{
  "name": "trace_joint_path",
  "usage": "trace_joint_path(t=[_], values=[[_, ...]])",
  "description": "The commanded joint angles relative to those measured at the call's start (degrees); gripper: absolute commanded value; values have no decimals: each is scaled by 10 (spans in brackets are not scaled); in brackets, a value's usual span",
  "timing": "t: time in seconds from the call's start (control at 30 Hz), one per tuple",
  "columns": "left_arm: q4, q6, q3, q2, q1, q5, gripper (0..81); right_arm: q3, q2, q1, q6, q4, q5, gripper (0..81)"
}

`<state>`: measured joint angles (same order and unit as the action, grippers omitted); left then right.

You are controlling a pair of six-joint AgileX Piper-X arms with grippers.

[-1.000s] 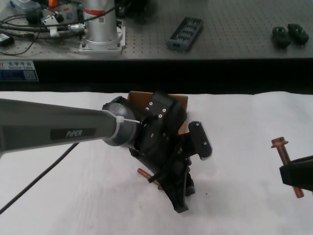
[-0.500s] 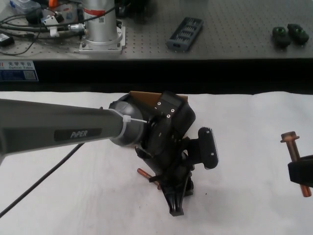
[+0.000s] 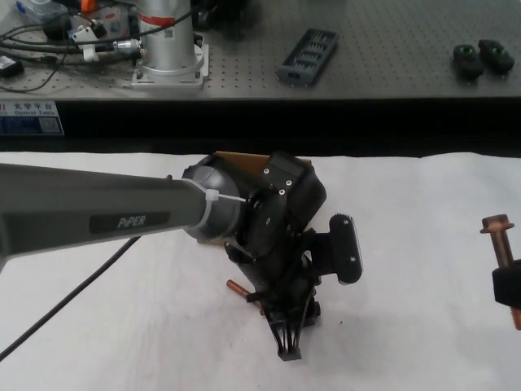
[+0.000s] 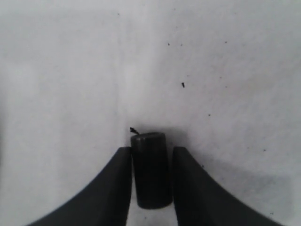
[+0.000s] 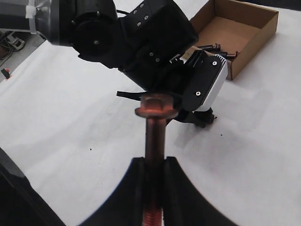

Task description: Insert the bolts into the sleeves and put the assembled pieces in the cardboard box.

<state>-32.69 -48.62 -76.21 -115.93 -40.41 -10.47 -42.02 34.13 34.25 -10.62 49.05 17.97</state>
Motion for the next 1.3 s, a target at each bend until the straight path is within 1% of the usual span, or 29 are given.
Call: trace_joint_path(t=[0.0,0.07,0.13,0.2,0.37,0.47,0.53,0.63,0.83,0.93,1.03,1.13,1.2,1.27], values=[[-52,18,12,-15,6,52,153,-2,-4,-3,-1,-1,8,43],[-44,40,6,-15,6,43,89,-2,-4,-3,-1,-1,8,43],[-37,76,-6,-12,6,10,46,-2,-4,-3,-1,-1,8,43],[-24,127,-18,-5,6,-26,42,-2,-4,-3,-1,-1,6,43],[21,277,-25,40,18,-158,42,0,-2,-3,4,-21,6,43],[25,313,-17,77,31,-205,42,0,5,-3,4,-54,9,43],[31,323,-4,106,40,-216,42,0,14,-3,4,-74,15,43],[57,343,34,158,54,-233,42,0,36,-3,4,-103,44,43],[183,408,157,282,78,-237,42,0,97,-4,4,-200,105,43],[273,454,236,336,82,-237,42,0,126,-4,-1,-257,127,43],[400,519,331,378,82,-235,42,0,163,-4,-11,-306,152,43],[545,596,416,394,82,-209,42,0,212,-4,-11,-349,184,43],[605,627,453,393,82,-195,42,0,241,-4,-11,-384,190,43],[642,638,481,393,82,-182,42,0,273,-4,-11,-421,191,43]])
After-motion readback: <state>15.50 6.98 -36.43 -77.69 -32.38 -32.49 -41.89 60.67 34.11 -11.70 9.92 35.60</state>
